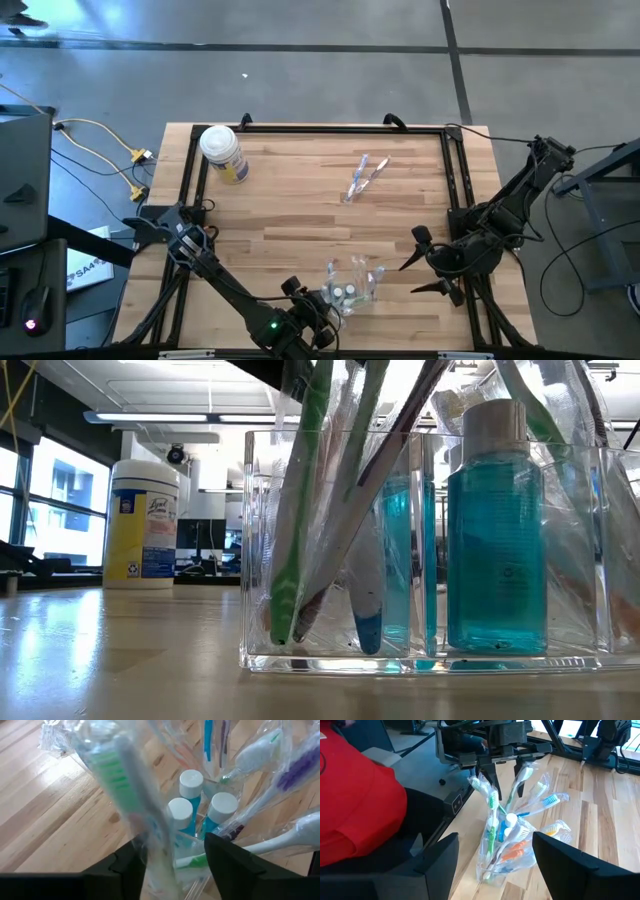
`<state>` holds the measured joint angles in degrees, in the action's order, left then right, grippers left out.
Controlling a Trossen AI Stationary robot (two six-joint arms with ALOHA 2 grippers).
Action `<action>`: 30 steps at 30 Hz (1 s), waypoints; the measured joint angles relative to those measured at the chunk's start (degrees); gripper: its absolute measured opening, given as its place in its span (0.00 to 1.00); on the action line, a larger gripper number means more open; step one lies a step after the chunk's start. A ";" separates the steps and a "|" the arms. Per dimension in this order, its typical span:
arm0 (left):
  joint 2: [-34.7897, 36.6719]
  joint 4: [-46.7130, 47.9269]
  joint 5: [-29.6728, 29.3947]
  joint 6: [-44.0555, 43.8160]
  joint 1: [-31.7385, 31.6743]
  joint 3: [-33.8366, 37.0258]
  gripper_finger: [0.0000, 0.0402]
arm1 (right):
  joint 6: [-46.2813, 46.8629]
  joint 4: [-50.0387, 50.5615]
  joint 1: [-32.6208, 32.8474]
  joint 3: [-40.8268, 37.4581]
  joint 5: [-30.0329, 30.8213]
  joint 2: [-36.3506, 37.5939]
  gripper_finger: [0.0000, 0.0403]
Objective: Pick & Place toothbrushing station
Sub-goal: Put the green toothbrush into the transparent bin, then put the purple toothbrush into the transparent bin
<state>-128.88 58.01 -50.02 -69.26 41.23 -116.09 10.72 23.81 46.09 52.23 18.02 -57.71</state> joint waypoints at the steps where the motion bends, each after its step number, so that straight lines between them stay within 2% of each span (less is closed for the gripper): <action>1: 0.00 0.12 0.00 -0.02 0.00 0.00 0.50 | 0.00 0.00 0.00 0.00 0.01 0.00 0.61; 4: 0.36 2.07 0.88 -0.65 0.00 -0.45 0.53 | 0.02 0.00 0.00 0.00 0.02 0.00 0.61; 9: 1.53 6.00 8.66 -2.87 -0.85 -3.65 0.53 | 0.17 -0.03 0.00 0.00 0.38 0.00 0.61; 16: 1.51 8.13 10.61 6.13 -1.53 -10.51 0.53 | 0.00 -0.03 0.00 -0.02 4.80 0.69 0.61; 21: 1.52 16.25 11.76 7.72 -1.53 -18.94 0.53 | -0.04 0.04 0.00 -0.02 11.34 3.02 0.61; 24: 3.97 17.37 11.84 7.65 -1.49 -17.72 0.53 | -1.22 0.54 -0.01 -0.02 15.33 5.80 0.61; 30: 8.09 21.16 11.78 6.04 -1.49 -19.01 0.53 | -3.52 4.87 -0.18 0.00 31.79 12.67 0.61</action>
<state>-120.79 79.17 -38.24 -63.22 39.75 -135.10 7.20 28.68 45.90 52.23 49.82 -45.05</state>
